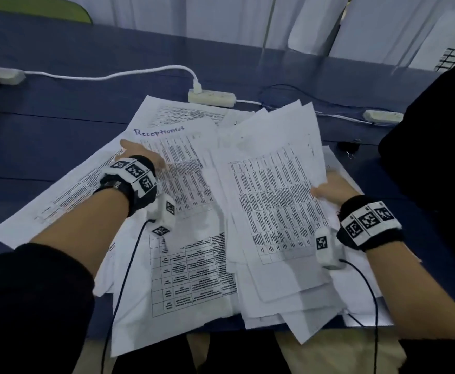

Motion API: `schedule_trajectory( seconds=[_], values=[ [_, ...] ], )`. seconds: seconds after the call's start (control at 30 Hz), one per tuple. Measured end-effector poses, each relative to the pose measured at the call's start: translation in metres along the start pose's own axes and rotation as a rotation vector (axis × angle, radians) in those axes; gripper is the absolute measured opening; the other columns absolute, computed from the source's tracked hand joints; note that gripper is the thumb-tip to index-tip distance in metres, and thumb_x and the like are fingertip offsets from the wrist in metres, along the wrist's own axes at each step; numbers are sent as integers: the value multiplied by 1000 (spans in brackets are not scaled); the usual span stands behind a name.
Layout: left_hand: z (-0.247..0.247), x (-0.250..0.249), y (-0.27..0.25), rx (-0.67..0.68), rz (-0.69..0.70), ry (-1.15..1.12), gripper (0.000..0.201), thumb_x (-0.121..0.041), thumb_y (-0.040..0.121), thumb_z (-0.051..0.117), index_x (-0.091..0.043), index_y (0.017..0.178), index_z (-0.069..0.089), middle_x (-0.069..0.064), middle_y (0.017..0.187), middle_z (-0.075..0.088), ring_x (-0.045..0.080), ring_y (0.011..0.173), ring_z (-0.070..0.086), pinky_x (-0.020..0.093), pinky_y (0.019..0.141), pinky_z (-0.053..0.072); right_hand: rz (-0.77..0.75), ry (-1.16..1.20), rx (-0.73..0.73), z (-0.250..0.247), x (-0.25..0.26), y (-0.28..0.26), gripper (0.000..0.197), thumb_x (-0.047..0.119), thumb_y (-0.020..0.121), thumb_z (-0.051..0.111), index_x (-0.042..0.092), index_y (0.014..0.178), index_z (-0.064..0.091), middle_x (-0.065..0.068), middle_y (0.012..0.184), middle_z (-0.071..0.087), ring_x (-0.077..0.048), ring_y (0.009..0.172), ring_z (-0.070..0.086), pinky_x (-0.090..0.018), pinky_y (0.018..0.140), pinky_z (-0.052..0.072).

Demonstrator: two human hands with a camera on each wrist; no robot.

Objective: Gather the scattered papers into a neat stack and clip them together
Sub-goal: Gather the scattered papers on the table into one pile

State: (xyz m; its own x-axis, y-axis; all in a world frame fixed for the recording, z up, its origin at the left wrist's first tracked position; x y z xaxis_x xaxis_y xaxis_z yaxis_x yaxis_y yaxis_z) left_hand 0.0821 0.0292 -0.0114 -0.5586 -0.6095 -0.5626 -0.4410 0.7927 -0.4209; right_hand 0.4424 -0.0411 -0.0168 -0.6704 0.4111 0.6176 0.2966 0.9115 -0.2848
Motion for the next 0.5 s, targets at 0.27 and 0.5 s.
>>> schedule_trajectory(
  seconds=[0.27, 0.5],
  values=[
    [-19, -8, -9, 174, 230, 272, 47, -30, 83, 68, 10, 106, 57, 23, 100, 59, 32, 88, 57, 37, 73, 47, -7, -15, -30, -26, -11, -1, 47, 6, 90, 53, -3, 135, 41, -20, 138, 47, -31, 126, 46, -35, 96, 38],
    [-62, -9, -8, 339, 351, 672, 44, -33, 69, 77, 4, 68, 52, 23, 74, 54, 20, 59, 39, 27, 55, 30, 139, -161, -106, -58, -31, 2, 27, 8, 93, 46, -7, 114, 52, -24, 118, 51, -30, 106, 50, -29, 78, 31]
  ],
)
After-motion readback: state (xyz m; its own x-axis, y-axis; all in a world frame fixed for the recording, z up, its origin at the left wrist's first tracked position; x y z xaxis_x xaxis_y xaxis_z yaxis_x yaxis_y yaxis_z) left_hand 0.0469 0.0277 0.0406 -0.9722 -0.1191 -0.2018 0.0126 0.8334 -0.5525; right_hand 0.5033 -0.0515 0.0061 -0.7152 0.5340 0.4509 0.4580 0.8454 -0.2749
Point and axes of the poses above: each hand's wrist, its own y-axis towards the middle knuckle, its own z-axis out of the palm, x = y × z, the point moved 1 cm from there along y, towards the middle knuckle
